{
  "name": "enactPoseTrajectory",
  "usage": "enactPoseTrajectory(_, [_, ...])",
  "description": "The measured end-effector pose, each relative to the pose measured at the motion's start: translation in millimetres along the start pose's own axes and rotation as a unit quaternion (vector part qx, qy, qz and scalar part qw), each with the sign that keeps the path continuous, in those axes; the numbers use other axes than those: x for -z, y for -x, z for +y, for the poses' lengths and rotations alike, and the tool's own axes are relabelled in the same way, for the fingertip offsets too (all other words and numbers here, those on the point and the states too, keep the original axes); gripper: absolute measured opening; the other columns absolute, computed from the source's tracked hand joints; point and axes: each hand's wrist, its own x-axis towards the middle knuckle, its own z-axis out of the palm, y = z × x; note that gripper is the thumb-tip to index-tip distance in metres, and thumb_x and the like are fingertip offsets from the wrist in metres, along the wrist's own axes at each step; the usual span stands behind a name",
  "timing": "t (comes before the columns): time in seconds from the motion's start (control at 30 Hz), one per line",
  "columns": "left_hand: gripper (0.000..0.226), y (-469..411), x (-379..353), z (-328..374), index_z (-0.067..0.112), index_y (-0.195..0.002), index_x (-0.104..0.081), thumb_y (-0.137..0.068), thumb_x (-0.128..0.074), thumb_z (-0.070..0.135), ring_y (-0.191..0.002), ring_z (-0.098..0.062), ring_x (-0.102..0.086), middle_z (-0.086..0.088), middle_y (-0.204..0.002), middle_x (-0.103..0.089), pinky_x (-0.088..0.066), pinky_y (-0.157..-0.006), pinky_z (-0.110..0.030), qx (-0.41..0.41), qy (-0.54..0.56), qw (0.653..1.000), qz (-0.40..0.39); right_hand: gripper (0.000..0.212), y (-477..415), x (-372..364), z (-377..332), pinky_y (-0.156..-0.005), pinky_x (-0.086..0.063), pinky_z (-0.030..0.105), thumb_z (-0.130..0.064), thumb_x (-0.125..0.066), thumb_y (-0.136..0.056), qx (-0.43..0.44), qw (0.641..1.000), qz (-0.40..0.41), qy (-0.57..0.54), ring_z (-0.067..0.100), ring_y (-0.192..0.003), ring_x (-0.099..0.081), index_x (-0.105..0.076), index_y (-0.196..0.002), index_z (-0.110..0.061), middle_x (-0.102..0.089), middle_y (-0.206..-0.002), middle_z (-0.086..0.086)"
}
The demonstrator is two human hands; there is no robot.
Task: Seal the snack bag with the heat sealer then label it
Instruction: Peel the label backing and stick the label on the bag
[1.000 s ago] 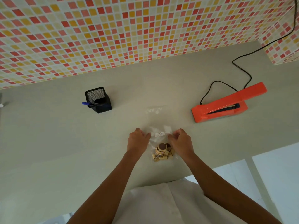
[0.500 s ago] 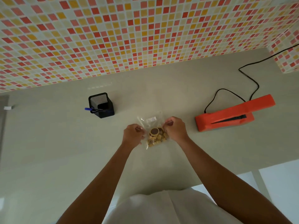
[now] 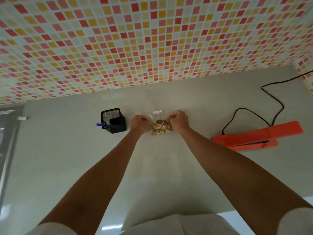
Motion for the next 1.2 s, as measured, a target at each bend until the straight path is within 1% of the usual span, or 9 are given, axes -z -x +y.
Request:
enactPoseTrajectory(0.1, [0.019,-10,-1,-1,0.004,-0.081,-0.074,-0.085,-0.055,0.005,-0.08,-0.036,-0.071,-0.02,-0.083,-0.072,-0.062,-0.068,-0.047,-0.002,-0.015,1.0,0.005,0.016,-4,-3,-3,-0.08,-0.045,0.025,-0.01,-0.064,-0.086,0.004,1.0,0.009,0.001,0.029,-0.102,-0.067,-0.072,-0.098,-0.004,-0.074,-0.104,0.014])
enactPoseTrajectory(0.27, [0.02,-3,-2,4,0.002,-0.084,-0.076,-0.086,-0.058,0.01,-0.089,-0.039,-0.07,-0.022,-0.086,-0.073,-0.056,-0.07,-0.039,-0.014,-0.04,0.999,0.007,0.02,-3,-4,-4,-0.084,-0.047,0.029,-0.017,-0.064,-0.09,0.005,1.0,0.016,-0.004,0.03,-0.105,-0.066,-0.072,-0.102,-0.004,-0.074,-0.107,0.014])
enactPoseTrajectory(0.37, [0.031,10,0,15,0.0,-0.107,-0.071,-0.092,-0.06,0.024,-0.105,-0.037,-0.065,-0.02,-0.109,-0.071,-0.052,-0.086,-0.039,-0.015,-0.082,0.996,-0.01,0.026,4,-2,-1,-0.086,-0.047,0.03,-0.022,-0.062,-0.091,0.001,1.0,0.025,-0.014,0.031,-0.108,-0.065,-0.069,-0.108,-0.002,-0.072,-0.11,0.014])
enactPoseTrajectory(0.47, [0.046,30,1,21,0.006,-0.129,-0.056,-0.093,-0.059,0.034,-0.117,-0.03,-0.059,-0.013,-0.129,-0.061,-0.046,-0.094,-0.035,-0.056,-0.116,0.991,0.031,0.029,19,6,2,-0.085,-0.045,0.03,-0.022,-0.065,-0.091,0.02,0.999,0.041,-0.029,0.03,-0.106,-0.065,-0.065,-0.112,-0.002,-0.07,-0.111,0.015])
enactPoseTrajectory(0.63, [0.032,87,-16,32,0.012,-0.115,-0.06,-0.086,-0.068,0.024,-0.098,-0.025,-0.064,-0.006,-0.108,-0.067,-0.047,-0.078,-0.027,-0.17,-0.048,0.984,0.027,0.022,68,42,11,-0.08,-0.045,0.026,-0.015,-0.068,-0.089,0.078,0.991,0.076,-0.082,0.024,-0.088,-0.066,-0.066,-0.108,-0.005,-0.07,-0.105,0.01])
enactPoseTrajectory(0.73, [0.03,123,-38,38,0.013,-0.11,-0.06,-0.082,-0.069,0.015,-0.093,-0.021,-0.063,-0.003,-0.103,-0.066,-0.045,-0.08,-0.024,-0.228,-0.058,0.972,-0.018,0.013,106,75,31,-0.073,-0.045,0.018,-0.012,-0.068,-0.09,0.097,0.985,0.093,-0.111,0.011,-0.071,-0.06,-0.066,-0.102,-0.01,-0.069,-0.093,-0.001])
enactPoseTrajectory(0.87, [0.039,161,-84,44,0.015,-0.117,-0.057,-0.08,-0.069,0.01,-0.086,-0.015,-0.059,-0.003,-0.106,-0.063,-0.048,-0.082,-0.025,-0.244,-0.052,0.966,-0.068,0.006,155,120,72,-0.069,-0.045,0.011,-0.015,-0.07,-0.09,0.124,0.975,0.103,-0.151,0.001,-0.072,-0.061,-0.065,-0.094,-0.014,-0.067,-0.084,-0.006])
enactPoseTrajectory(1.03, [0.074,183,-155,38,0.017,-0.14,-0.04,-0.077,-0.079,0.018,-0.102,-0.019,-0.056,-0.006,-0.129,-0.048,-0.048,-0.091,-0.028,-0.239,-0.116,0.948,-0.175,0.007,178,174,155,-0.064,-0.041,0.014,-0.021,-0.068,-0.091,0.047,0.988,0.119,-0.086,0.003,-0.066,-0.058,-0.067,-0.086,-0.016,-0.066,-0.074,-0.006])
enactPoseTrajectory(1.2, [0.097,179,-202,45,0.012,-0.144,-0.034,-0.066,-0.09,0.027,-0.114,-0.031,-0.056,-0.011,-0.137,-0.045,-0.05,-0.097,-0.045,-0.198,-0.128,0.961,-0.146,0.006,150,230,220,-0.061,-0.039,0.015,-0.019,-0.062,-0.095,-0.048,0.979,0.185,-0.07,0.004,-0.071,-0.059,-0.062,-0.091,-0.014,-0.065,-0.081,-0.004])
